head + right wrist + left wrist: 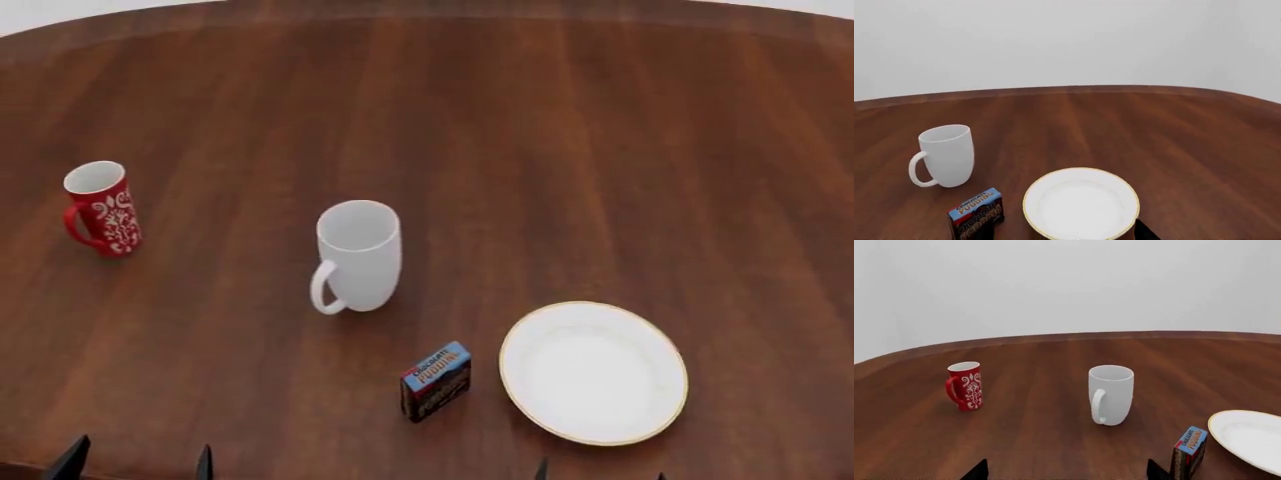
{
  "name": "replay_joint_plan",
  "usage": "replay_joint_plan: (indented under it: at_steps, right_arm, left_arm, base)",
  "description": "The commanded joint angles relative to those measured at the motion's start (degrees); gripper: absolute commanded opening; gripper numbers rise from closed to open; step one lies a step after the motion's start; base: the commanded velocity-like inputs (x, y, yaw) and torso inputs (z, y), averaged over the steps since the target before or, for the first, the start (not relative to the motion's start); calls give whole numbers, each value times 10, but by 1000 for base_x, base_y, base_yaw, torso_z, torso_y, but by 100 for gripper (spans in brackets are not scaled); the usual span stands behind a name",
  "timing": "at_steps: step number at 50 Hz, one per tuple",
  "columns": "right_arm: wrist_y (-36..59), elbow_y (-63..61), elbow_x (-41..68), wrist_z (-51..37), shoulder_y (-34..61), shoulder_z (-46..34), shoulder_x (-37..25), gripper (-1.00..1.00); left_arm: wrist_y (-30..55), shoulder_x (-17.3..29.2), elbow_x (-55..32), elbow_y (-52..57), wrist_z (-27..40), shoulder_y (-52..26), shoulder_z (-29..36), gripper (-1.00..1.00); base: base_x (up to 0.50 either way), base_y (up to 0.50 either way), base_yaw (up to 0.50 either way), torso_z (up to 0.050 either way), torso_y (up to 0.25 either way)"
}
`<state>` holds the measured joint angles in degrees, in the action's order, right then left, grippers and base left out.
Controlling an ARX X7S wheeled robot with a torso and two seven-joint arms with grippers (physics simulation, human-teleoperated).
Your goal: Put the white mug on the plate.
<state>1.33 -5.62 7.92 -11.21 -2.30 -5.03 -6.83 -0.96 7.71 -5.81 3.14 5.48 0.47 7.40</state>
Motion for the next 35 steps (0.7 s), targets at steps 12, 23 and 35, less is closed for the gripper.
replay_joint_plan:
  at_steps: [12,23,35]
  right_arm:
    - [-31,-4,22,15,-9,-18,-15,100]
    - [-42,-11,29,14,-12,-20,-20,100]
    - [-53,-18,23,7,-16,-27,-25,100]
  left_arm:
    - [-2,8,-10,-2,9,-1,9,100]
    - [-4,11,-13,-4,14,-3,15,100]
    - [0,15,-19,5,19,1,18,100]
  base:
    - [0,46,0,0,0]
    - [0,0,0,0,0]
    - [0,0,0,0,0]
